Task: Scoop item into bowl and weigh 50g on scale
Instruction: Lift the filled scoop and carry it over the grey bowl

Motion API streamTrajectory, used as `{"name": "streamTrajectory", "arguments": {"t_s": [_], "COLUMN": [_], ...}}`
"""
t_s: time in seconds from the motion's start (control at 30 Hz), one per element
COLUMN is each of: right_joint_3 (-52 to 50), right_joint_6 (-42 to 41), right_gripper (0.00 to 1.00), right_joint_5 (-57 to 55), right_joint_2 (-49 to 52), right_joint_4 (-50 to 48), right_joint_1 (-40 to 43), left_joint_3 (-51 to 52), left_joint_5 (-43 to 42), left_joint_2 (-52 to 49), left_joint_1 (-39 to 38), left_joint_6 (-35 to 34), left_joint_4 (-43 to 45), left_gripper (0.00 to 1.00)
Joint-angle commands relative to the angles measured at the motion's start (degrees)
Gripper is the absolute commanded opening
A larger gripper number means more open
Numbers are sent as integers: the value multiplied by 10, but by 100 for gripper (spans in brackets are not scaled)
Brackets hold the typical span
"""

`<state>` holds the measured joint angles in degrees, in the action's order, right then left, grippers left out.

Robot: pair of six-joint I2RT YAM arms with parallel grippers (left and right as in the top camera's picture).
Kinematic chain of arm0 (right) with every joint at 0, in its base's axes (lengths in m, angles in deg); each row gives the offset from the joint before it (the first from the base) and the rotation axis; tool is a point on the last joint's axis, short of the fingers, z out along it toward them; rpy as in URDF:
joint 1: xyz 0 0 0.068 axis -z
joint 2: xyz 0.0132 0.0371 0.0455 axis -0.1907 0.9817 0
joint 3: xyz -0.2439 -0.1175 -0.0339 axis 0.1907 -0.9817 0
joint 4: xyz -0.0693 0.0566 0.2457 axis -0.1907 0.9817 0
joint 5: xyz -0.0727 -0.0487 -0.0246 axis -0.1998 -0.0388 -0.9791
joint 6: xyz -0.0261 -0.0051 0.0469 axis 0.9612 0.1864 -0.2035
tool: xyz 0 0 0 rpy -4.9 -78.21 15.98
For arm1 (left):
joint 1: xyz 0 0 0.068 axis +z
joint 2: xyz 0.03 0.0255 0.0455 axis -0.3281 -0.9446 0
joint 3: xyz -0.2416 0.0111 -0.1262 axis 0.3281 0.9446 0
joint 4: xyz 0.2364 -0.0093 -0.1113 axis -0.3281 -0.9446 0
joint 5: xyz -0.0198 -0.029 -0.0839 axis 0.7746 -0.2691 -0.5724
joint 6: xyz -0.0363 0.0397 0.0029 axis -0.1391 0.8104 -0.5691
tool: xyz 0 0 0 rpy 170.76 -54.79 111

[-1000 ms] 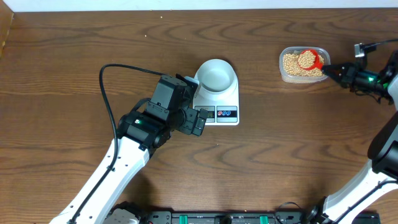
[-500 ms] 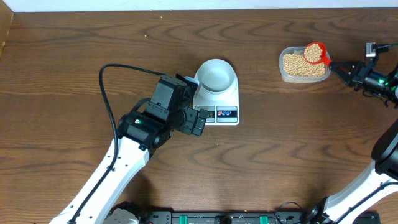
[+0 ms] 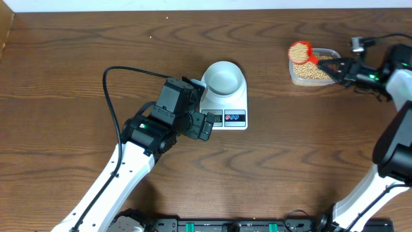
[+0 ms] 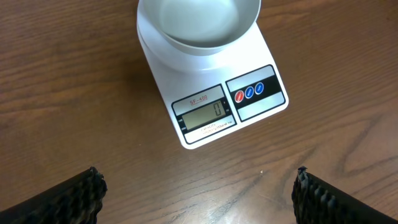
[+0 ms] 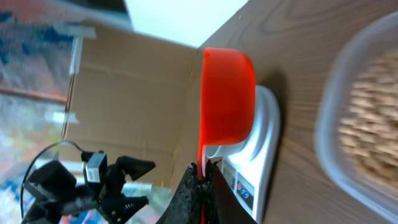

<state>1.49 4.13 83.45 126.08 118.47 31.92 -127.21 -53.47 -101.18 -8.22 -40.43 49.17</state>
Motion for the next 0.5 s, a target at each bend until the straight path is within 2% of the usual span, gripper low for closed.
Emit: {"name": "streamTrajectory", "arguments": {"t_s": [0.0,0.47], "right_joint_3": [-3,-3], "right_joint_6": [-10,-151], "right_gripper": [1,1], "right_joint_5": [33,-15], "right_joint_2": [5,3], "right_joint_4": [-4,-133], "right_joint_1": [-40,-178], "left_joint_3": [4,4], "left_joint_5": [-5,-5], "left_joint_2": [7,7], "left_joint_1": [2,2], "left_joint_6": [10,10], "left_joint_4": [-2,-2], "left_gripper": [98,98]}}
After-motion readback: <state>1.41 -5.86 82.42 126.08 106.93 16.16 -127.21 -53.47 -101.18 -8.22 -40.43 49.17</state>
